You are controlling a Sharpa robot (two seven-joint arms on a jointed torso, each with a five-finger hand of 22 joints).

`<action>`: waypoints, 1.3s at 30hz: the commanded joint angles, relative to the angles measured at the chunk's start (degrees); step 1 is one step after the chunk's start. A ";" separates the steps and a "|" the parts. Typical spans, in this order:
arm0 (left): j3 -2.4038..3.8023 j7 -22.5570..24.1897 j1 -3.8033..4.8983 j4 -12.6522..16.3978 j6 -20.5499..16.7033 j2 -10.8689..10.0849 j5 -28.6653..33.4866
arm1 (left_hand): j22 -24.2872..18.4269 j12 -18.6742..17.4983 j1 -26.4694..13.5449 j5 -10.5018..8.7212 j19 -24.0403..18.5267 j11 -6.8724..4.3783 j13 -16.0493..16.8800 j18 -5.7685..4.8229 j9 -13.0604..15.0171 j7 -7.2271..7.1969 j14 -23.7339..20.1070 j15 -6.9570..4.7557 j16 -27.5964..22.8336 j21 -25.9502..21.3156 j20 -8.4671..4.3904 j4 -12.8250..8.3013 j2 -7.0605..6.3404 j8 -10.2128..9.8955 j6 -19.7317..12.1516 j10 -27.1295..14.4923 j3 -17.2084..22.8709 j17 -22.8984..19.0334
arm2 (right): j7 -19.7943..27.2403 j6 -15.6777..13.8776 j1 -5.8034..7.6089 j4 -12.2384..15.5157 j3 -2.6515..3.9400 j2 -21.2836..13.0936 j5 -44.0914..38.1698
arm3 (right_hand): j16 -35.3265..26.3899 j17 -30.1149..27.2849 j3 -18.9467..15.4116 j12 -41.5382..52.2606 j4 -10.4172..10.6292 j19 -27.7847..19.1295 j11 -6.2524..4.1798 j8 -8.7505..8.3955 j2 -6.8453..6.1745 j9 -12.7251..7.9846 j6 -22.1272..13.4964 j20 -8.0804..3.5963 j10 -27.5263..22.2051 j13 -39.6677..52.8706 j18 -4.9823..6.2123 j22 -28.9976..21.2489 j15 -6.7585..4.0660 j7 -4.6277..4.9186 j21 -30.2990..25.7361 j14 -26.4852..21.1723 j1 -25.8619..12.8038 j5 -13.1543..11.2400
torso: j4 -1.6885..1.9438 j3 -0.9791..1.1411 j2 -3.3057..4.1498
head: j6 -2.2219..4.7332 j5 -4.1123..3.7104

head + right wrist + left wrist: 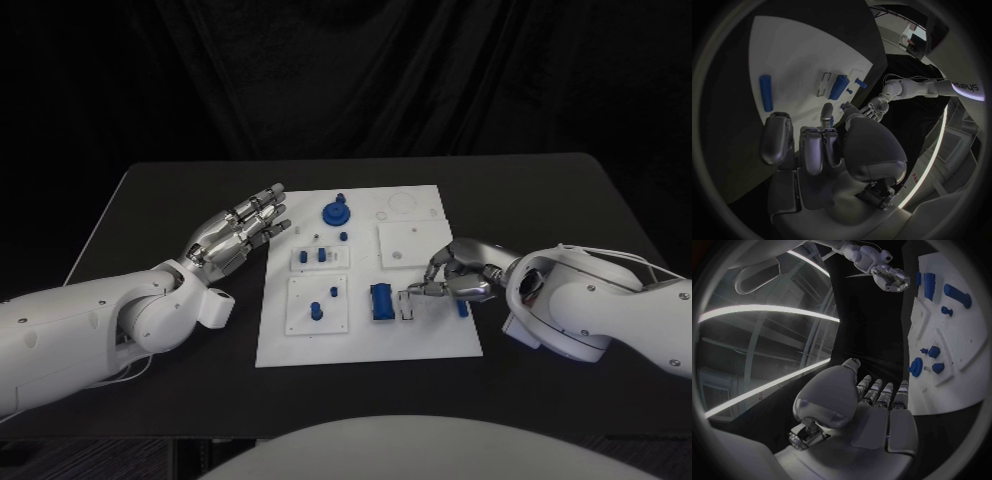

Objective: Assemble the parts on the task board

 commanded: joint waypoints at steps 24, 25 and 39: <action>0.04 3.05 -0.10 -0.22 0.37 0.61 -0.04 | 0.06 0.31 0.17 0.27 0.00 0.42 0.07 0.45 0.07 0.27 -0.12 0.52 -0.20 0.19 0.43 -0.11 -0.26 -0.01 0.08 0.16 0.46 -0.06 | -12.28 5.38 -1.50 0.08 -0.41 -5.73 -17.43 | 0.14 15.07 1.53 0.31 1.48 0.25 1.03 -5.68 -1.43 -6.47 1.49 1.06 6.13 15.10 -0.07 9.84 1.01 0.69 0.70 6.07 1.16 9.78 | -0.04 -0.23 -0.03 | -0.01 -3.96; 0.04 3.05 -0.10 -0.27 0.41 0.65 -0.04 | 0.06 0.31 0.17 0.27 0.00 0.42 0.07 0.45 0.07 0.27 -0.12 0.52 -0.20 0.19 0.43 -0.11 -0.26 -0.01 0.08 0.16 0.46 -0.06 | -12.30 5.45 -1.55 0.05 -0.41 -5.59 -17.53 | 0.14 15.07 1.53 0.31 1.48 0.25 1.03 -5.68 -1.43 -6.47 1.49 1.06 6.13 15.10 -0.07 9.84 1.01 0.69 0.70 6.07 1.16 9.78 | -0.03 -0.22 -0.05 | -0.01 -3.98; 0.04 3.13 -0.12 -0.72 0.96 1.00 -0.04 | 0.09 0.34 0.15 0.35 0.03 0.48 0.07 0.46 0.09 0.29 -0.11 0.53 -0.20 0.21 0.46 -0.16 -0.25 0.01 0.17 0.18 0.58 -0.05 | -11.95 5.67 -2.01 -0.30 -0.41 -4.15 -17.85 | 0.14 15.07 1.82 0.31 1.44 0.26 1.05 -5.93 -1.40 -6.79 1.61 1.08 6.13 15.10 -0.07 9.85 1.03 0.71 0.70 6.07 1.52 9.72 | -0.16 -0.12 -0.02 | -0.01 -4.09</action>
